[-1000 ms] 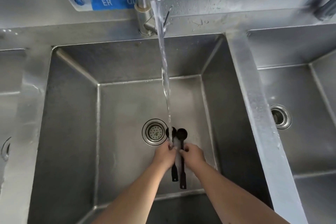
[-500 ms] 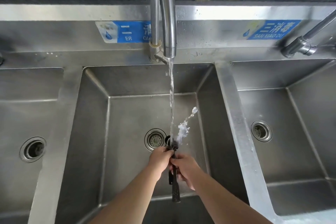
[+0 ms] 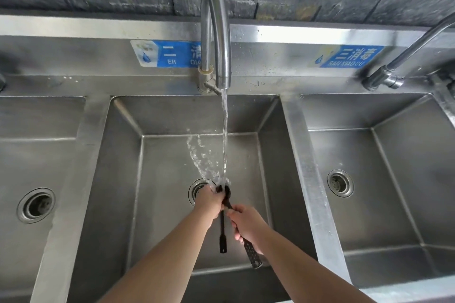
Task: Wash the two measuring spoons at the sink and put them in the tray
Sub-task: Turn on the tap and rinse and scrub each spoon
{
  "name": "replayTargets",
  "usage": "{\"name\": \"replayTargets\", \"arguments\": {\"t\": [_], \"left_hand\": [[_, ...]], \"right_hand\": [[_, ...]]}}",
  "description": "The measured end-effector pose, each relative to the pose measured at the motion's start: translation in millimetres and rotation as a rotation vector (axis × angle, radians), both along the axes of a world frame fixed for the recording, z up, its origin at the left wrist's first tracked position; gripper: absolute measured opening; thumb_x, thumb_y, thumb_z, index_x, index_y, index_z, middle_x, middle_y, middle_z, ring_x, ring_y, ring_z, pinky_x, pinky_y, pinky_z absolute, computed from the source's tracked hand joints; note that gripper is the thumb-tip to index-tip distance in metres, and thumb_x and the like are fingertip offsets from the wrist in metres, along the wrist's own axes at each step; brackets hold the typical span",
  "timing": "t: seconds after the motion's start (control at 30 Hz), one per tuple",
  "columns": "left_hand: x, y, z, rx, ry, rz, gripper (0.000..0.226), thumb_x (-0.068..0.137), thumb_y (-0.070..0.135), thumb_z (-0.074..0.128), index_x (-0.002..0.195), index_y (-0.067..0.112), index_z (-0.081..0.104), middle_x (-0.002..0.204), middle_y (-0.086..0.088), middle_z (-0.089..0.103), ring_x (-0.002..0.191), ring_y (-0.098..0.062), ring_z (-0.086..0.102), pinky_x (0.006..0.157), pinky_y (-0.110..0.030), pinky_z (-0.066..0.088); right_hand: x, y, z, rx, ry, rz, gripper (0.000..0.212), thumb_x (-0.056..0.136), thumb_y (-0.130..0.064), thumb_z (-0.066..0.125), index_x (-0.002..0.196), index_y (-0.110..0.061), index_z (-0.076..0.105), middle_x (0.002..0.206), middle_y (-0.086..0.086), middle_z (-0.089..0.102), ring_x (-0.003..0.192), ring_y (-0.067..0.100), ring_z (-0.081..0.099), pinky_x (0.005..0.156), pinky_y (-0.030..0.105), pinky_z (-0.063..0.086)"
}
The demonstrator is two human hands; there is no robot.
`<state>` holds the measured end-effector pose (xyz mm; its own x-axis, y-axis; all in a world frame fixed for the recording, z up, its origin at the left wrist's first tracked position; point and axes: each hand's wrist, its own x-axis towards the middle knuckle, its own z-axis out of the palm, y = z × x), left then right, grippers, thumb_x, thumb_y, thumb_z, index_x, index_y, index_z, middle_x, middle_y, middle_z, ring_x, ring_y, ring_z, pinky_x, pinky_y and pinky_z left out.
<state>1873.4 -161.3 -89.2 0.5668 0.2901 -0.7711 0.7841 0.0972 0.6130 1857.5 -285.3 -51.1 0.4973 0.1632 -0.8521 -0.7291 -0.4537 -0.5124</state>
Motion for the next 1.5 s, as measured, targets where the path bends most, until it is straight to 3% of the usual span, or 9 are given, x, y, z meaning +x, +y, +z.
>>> {"name": "replayTargets", "arguments": {"t": [0.3, 0.53, 0.7, 0.83, 0.9, 1.03, 1.23, 1.37, 1.5], "left_hand": [[4.5, -4.2, 16.6, -0.171, 0.016, 0.058, 0.036, 0.082, -0.013, 0.031, 0.084, 0.012, 0.057, 0.068, -0.015, 0.058, 0.041, -0.013, 0.039, 0.040, -0.018, 0.022], [5.1, 2.8, 35.2, -0.340, -0.145, 0.199, 0.030, 0.087, -0.013, 0.046, 0.085, 0.010, 0.065, 0.060, -0.002, 0.061, 0.049, -0.011, 0.053, 0.055, -0.022, 0.042], [-6.6, 22.3, 45.8, -0.266, -0.285, 0.146, 0.030, 0.088, -0.007, 0.054, 0.106, 0.012, 0.066, 0.082, -0.008, 0.072, 0.068, -0.014, 0.069, 0.069, -0.024, 0.058], [-13.8, 32.6, 50.2, -0.106, -0.333, 0.091, 0.027, 0.083, -0.004, 0.063, 0.108, 0.009, 0.063, 0.095, -0.018, 0.069, 0.069, -0.018, 0.068, 0.064, -0.029, 0.055], [-14.4, 32.6, 50.3, -0.062, -0.343, 0.032, 0.025, 0.083, 0.000, 0.063, 0.099, 0.019, 0.064, 0.094, -0.015, 0.070, 0.070, -0.020, 0.067, 0.061, -0.028, 0.054], [-5.8, 20.0, 49.1, 0.148, -0.302, -0.085, 0.014, 0.084, 0.015, 0.062, 0.089, 0.028, 0.065, 0.087, -0.004, 0.072, 0.072, -0.020, 0.069, 0.063, -0.033, 0.053], [-1.2, 7.8, 50.6, 0.325, -0.276, -0.227, 0.020, 0.087, 0.019, 0.060, 0.102, 0.013, 0.071, 0.088, -0.005, 0.073, 0.079, -0.024, 0.066, 0.074, -0.035, 0.052], [-2.8, 7.0, 60.2, -0.111, -0.214, -0.057, 0.028, 0.085, 0.001, 0.052, 0.096, 0.018, 0.072, 0.061, -0.002, 0.059, 0.053, -0.015, 0.048, 0.054, -0.026, 0.039], [-4.5, 13.5, 69.6, -0.359, -0.256, -0.054, 0.043, 0.083, -0.014, 0.049, 0.103, 0.020, 0.067, 0.072, -0.004, 0.065, 0.056, -0.012, 0.056, 0.049, -0.021, 0.038]], "right_hand": [[12.4, -11.1, -2.1, -0.007, -0.040, 0.020, 0.022, 0.097, -0.022, 0.050, 0.081, -0.013, 0.062, 0.053, -0.001, 0.049, 0.039, 0.013, 0.040, 0.039, 0.021, 0.030], [31.0, -10.1, -7.7, -0.190, -0.192, 0.211, 0.042, 0.096, -0.049, 0.047, 0.067, -0.020, 0.058, 0.042, -0.006, 0.053, 0.045, 0.011, 0.059, 0.045, 0.020, 0.035], [39.9, 7.7, -7.2, -0.091, -0.241, 0.253, 0.033, 0.094, -0.054, 0.046, 0.095, -0.035, 0.073, 0.064, -0.008, 0.054, 0.059, 0.013, 0.054, 0.064, 0.027, 0.043], [39.0, 18.0, -1.7, 0.074, -0.183, 0.209, 0.046, 0.099, -0.040, 0.047, 0.058, -0.029, 0.066, 0.049, -0.010, 0.042, 0.050, 0.010, 0.037, 0.058, 0.027, 0.034], [34.5, 16.4, 1.8, 0.125, -0.145, 0.142, 0.041, 0.099, -0.040, 0.049, 0.063, -0.024, 0.061, 0.053, -0.006, 0.034, 0.045, 0.009, 0.029, 0.049, 0.024, 0.027], [17.6, 1.6, 6.9, -0.052, -0.334, 0.198, 0.038, 0.096, -0.050, 0.044, 0.074, -0.032, 0.069, 0.054, -0.010, 0.048, 0.050, 0.013, 0.041, 0.053, 0.027, 0.031], [1.3, -9.0, 20.0, -0.136, -0.433, 0.280, 0.030, 0.096, -0.036, 0.038, 0.082, -0.022, 0.061, 0.069, 0.001, 0.057, 0.057, 0.014, 0.047, 0.054, 0.030, 0.031], [2.5, -10.1, 29.0, -0.113, -0.398, 0.201, 0.028, 0.093, -0.034, 0.047, 0.085, -0.014, 0.065, 0.065, 0.003, 0.059, 0.054, 0.017, 0.050, 0.051, 0.027, 0.035], [8.5, -19.0, 28.9, -0.078, -0.286, 0.130, 0.023, 0.090, -0.012, 0.049, 0.070, -0.015, 0.061, 0.057, 0.001, 0.057, 0.043, 0.010, 0.051, 0.045, 0.025, 0.041]]}}
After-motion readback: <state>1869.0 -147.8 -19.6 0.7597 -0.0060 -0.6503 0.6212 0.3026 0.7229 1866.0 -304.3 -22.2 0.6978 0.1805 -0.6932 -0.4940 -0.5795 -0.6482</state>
